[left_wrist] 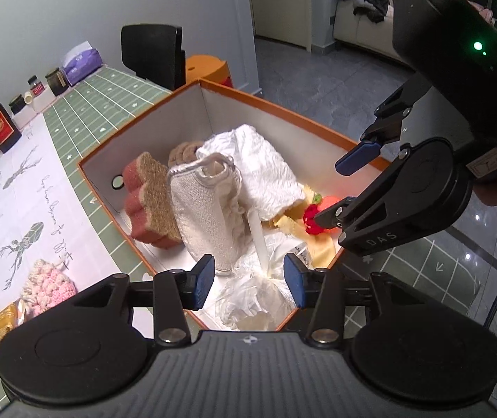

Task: Organize soft objects
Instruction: 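Open both tools to release the strawberry and bag into the box, then move both tools back toward the yellow snack bag and knitted pouch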

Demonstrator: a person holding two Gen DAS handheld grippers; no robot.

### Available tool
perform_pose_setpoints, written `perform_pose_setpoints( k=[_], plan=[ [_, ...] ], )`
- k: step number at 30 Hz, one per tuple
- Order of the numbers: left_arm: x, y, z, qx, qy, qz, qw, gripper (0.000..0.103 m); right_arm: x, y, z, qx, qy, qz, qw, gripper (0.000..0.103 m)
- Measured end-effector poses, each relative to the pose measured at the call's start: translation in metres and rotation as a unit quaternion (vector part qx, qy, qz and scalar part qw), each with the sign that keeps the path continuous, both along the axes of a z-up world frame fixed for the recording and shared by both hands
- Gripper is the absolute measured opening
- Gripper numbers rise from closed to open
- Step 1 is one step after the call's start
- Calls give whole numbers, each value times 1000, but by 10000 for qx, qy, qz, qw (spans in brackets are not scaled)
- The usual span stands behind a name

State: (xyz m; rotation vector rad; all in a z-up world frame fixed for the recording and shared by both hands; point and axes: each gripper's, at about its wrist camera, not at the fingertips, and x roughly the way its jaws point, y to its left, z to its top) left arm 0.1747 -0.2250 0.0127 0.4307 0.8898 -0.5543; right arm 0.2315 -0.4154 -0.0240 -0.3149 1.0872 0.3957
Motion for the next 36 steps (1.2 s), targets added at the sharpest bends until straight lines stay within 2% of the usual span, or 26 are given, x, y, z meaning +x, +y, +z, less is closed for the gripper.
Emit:
perform_pose_setpoints(
  k=[3, 5, 10, 15, 21, 27, 36],
  plan=[
    [-9, 9, 9, -164, -178, 47, 9997, 53, -8, 1, 12, 61, -248, -116, 9996, 55],
    [-16, 16, 15, -288, -349, 91, 9989, 53, -15, 1, 21, 127, -472, -197, 9986, 60],
    [-36, 38, 27, -614, -835, 272, 9942, 53, -41, 10, 40, 344, -1096, -399, 9926, 60],
    [-65, 63, 34, -854, -1446, 431, 9849, 53, -74, 32, 49, 530, -1681, -367, 9837, 60],
    [-94, 98, 31, -1029, -1928, 751, 9729, 53, -115, 65, 47, 519, -2366, -122, 9702, 64],
    [-113, 135, 19, -1231, -2063, 1258, 9625, 53, -147, 96, 35, 580, -2734, 91, 9601, 67],
    [-132, 195, -9, -1420, -2069, 2048, 9461, 53, -171, 137, 15, 1138, -2907, -91, 9500, 67]
  ],
)
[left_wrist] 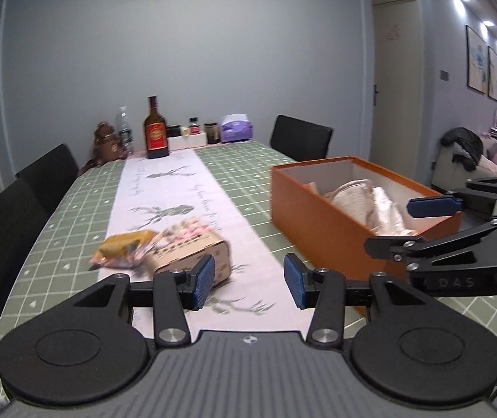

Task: Organize soft objects
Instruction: 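Move both tools back toward the yellow snack bag and knitted pouch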

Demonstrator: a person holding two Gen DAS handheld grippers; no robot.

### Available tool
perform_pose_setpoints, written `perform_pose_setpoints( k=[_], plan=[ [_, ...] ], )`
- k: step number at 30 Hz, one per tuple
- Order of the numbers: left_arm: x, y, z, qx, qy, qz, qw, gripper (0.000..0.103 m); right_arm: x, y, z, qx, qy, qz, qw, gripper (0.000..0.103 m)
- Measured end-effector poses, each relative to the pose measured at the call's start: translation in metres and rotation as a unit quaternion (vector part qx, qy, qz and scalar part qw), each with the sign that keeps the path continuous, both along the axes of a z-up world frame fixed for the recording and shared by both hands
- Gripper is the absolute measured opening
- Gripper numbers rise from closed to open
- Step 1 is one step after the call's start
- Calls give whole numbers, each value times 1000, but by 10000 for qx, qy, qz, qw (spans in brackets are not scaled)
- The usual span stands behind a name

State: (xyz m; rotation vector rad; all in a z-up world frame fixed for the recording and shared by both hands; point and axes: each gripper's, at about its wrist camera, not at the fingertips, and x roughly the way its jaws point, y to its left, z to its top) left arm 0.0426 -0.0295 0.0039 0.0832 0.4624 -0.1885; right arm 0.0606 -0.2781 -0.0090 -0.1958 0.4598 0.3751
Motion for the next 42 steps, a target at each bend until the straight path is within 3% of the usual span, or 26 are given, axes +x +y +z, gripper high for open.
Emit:
perform_pose_setpoints(
  k=[10, 15, 24, 29, 31, 34, 38, 42],
  plan=[
    [1, 46, -17, -243, 177, 470, 9984, 56, 0, 52, -33, 329, 269, 116, 9990, 67],
    [6, 55, -22, -14, 185, 451, 9988, 56, 15, 67, -39, 272, 434, 241, 9984, 67],
    [46, 74, -2, 112, 395, 501, 9979, 56, 72, 83, -16, 287, 901, 648, 9934, 67],
    [92, 94, 16, -307, 716, 598, 9952, 56, 123, 93, 2, 380, 1389, 780, 9865, 71],
    [115, 101, 16, -524, 948, 647, 9920, 56, 143, 100, 9, 409, 1484, 770, 9851, 78],
    [154, 113, 8, -886, 1292, 838, 9841, 56, 174, 116, 11, 311, 1571, 885, 9831, 79],
    [195, 125, -9, -1183, 1562, 1220, 9730, 59, 224, 137, -5, 226, 2082, 823, 9744, 80],
    [235, 144, -27, -1622, 1989, 1822, 9492, 70, 268, 155, -30, 9, 2607, 726, 9627, 80]
  ],
)
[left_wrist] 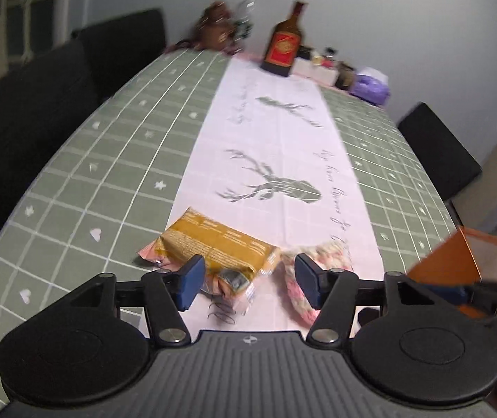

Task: Organize soft objects
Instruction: 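Move both tools back toward the yellow snack bag and knitted pouch, then grasp the pink-and-white knitted pouch with the right tool, then grasp the yellow snack bag with the left tool while the right tool holds the pouch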

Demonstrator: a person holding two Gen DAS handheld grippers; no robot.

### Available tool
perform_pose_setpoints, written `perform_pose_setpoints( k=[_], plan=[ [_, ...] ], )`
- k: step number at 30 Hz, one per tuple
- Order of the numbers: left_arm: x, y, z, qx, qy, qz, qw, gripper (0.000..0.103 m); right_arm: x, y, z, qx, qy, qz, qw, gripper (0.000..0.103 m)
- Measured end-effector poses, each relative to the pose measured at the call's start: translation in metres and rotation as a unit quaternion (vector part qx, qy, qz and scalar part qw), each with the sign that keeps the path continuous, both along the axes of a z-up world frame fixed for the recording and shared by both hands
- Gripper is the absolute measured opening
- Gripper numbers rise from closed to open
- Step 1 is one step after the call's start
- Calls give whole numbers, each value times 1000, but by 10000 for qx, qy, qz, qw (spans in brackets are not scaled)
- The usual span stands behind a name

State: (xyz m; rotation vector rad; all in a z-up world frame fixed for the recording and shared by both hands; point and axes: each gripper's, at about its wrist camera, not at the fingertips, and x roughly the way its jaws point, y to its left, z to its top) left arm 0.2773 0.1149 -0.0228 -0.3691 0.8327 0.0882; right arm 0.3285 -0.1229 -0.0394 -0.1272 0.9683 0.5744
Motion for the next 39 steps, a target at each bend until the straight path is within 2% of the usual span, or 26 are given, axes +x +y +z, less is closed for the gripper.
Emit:
perform_pose_setpoints(
  k=[5, 9, 14, 18, 24, 31, 33, 39],
  plan=[
    [35, 1, -20, -97, 574, 98, 9983, 74, 39, 21, -25, -337, 395, 119, 9986, 80],
    [51, 10, -33, -197, 905, 672, 9934, 74, 54, 36, -34, -595, 458, 334, 9966, 83],
    [61, 19, -42, -451, 996, 1238, 9863, 75, 63, 48, -43, -766, 535, 493, 9944, 83],
    [67, 18, -46, -641, 1056, 1486, 9812, 84, 66, 53, -50, -763, 607, 522, 9939, 82],
    [78, 10, -52, -218, 1234, 1552, 9799, 85, 64, 57, -52, -830, 598, 606, 9929, 79],
    [83, -8, -58, 491, 1294, 1015, 9852, 88, 65, 61, -59, -876, 654, 643, 9919, 77],
    [85, -10, -62, 653, 1305, 843, 9857, 91, 66, 62, -61, -869, 688, 652, 9917, 76],
    [82, -13, -66, 834, 1182, 572, 9878, 87, 64, 64, -62, -928, 589, 716, 9914, 62]
  ],
)
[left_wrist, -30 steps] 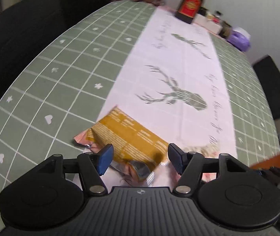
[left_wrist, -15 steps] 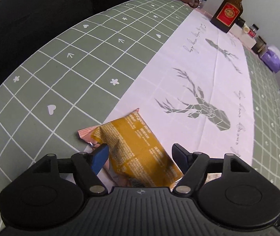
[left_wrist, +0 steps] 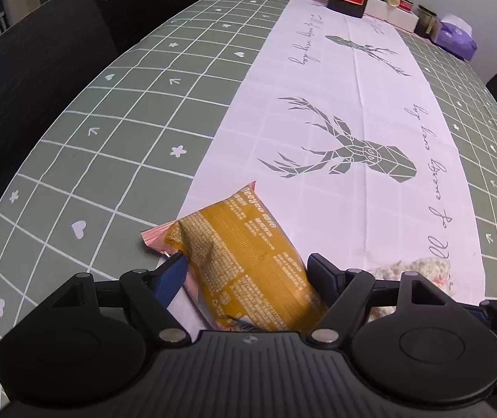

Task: Organize soft objects
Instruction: 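Grasp the yellow snack bag with the left tool while the right tool holds the pouch, then lift the snack bag and pouch and carry both over the orange box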

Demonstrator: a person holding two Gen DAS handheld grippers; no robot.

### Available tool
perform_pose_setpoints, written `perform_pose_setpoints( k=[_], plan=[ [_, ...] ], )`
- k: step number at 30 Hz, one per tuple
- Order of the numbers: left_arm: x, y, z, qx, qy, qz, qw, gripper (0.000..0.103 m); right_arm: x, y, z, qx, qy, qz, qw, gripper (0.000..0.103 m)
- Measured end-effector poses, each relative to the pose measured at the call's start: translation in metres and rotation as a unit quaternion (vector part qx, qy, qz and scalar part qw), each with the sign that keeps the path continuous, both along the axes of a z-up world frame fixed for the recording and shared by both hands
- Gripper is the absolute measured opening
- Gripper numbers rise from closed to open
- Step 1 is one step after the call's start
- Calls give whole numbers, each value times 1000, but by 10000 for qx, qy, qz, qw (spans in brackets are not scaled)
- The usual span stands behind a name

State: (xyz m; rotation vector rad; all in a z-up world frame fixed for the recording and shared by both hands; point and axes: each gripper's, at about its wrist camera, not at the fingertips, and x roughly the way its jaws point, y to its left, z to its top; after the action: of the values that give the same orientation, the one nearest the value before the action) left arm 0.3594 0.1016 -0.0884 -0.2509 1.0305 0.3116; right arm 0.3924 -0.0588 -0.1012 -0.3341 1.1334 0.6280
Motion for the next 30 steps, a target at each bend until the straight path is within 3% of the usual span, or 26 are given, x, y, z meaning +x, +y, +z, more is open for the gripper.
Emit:
perform_pose_setpoints(
  k=[12, 18, 30],
  plan=[
    [-14, -2, 7, 155, -344, -495, 9981, 60, -11, -1, 6, 114, -222, 59, 9997, 38],
    [-25, 8, 22, -20, -657, -321, 9973, 59, -17, -8, 17, 256, -450, 25, 9987, 37],
    [-78, -1, 98, 363, -1730, -289, 9838, 59, -50, -32, 90, 755, -1509, -170, 9855, 38]
  ],
)
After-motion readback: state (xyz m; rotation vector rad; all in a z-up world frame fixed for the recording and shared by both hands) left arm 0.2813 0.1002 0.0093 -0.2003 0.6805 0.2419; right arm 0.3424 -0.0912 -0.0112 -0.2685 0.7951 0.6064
